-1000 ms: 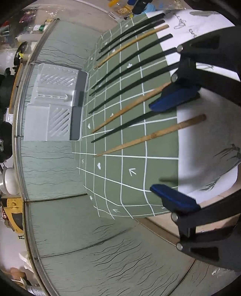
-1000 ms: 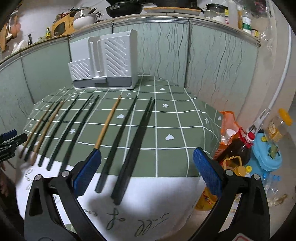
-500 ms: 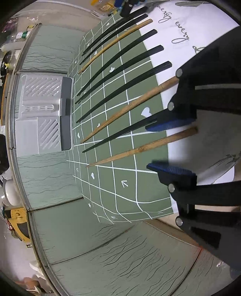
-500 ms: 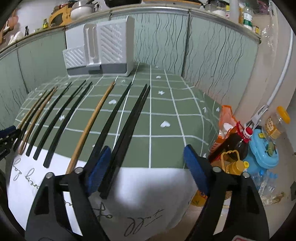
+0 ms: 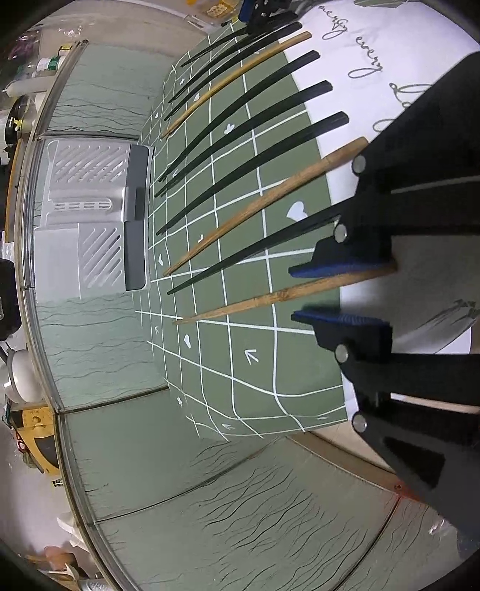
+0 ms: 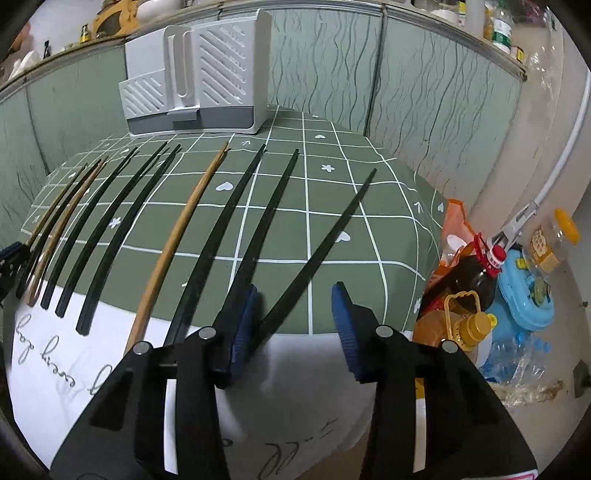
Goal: Organize utensils
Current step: 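Close the left tool on the wooden chopstick while the right tool closes on the black chopstick, then lift the wooden chopstick with the left tool while the right tool lifts the black chopstick toward the holder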
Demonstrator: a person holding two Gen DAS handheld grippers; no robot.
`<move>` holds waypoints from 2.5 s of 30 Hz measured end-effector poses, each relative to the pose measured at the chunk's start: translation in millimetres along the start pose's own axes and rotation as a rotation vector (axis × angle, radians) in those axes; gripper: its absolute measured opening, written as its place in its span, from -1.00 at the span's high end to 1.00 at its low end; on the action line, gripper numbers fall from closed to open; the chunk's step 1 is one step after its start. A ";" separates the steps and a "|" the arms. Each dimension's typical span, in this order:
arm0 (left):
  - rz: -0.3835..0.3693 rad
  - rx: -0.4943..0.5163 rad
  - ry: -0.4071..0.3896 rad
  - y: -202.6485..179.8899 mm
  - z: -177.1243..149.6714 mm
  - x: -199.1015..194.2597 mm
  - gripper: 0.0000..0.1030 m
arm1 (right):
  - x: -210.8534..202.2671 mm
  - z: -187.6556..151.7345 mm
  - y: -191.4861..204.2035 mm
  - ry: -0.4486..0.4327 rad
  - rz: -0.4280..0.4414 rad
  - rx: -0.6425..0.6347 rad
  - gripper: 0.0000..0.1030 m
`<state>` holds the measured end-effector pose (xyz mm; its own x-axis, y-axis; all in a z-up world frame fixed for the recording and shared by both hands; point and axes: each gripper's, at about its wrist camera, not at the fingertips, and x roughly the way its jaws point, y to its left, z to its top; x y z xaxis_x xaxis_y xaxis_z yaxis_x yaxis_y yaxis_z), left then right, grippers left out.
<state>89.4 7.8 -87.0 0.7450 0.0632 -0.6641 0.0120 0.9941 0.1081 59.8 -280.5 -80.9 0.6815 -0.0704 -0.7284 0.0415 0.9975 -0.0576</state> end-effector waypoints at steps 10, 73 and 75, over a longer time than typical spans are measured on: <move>0.017 -0.041 -0.012 2.6 -1.6 -2.7 0.87 | -6.4 -4.7 -3.6 -0.021 -0.016 0.075 0.68; -0.206 -0.044 -0.211 60.0 156.5 -97.3 0.87 | -114.4 151.3 -38.3 -0.272 0.164 0.006 0.88; -0.223 -0.038 -0.229 59.4 170.9 -102.1 0.87 | -118.8 161.9 -37.6 -0.278 0.186 0.002 0.88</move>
<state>128.1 45.2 113.6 0.8576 -0.1737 -0.4841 0.1700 0.9841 -0.0520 95.6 -308.2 118.3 0.8507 0.1177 -0.5123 -0.1012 0.9931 0.0600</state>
